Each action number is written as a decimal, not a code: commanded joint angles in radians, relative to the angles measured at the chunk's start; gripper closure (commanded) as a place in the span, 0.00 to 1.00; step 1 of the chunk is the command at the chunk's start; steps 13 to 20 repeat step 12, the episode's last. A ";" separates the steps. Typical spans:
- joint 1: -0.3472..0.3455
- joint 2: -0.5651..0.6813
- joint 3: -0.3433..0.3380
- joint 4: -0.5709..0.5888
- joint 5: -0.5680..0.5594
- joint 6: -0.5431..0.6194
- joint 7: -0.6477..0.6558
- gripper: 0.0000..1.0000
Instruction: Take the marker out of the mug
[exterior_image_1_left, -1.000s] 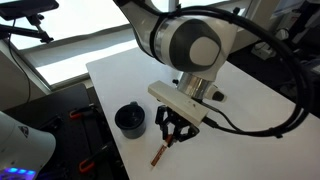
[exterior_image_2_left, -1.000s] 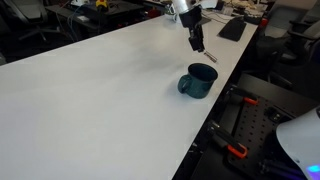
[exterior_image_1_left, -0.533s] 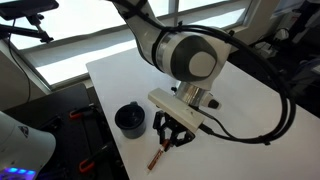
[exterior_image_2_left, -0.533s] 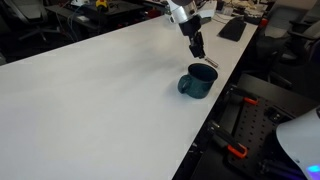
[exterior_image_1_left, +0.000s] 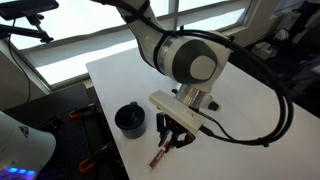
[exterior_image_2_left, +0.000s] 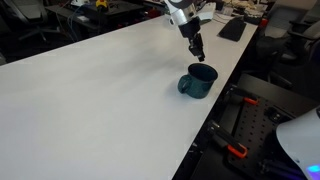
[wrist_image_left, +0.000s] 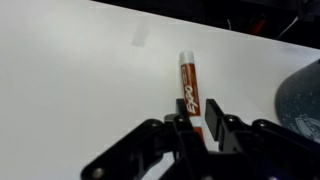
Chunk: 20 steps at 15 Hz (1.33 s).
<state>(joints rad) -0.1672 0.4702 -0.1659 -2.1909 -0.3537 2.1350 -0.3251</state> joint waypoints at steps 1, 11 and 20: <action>-0.005 0.008 0.002 0.016 -0.016 -0.015 0.018 0.43; -0.017 0.008 0.009 0.003 -0.004 -0.003 0.003 0.22; -0.017 0.008 0.009 0.003 -0.004 -0.003 0.003 0.22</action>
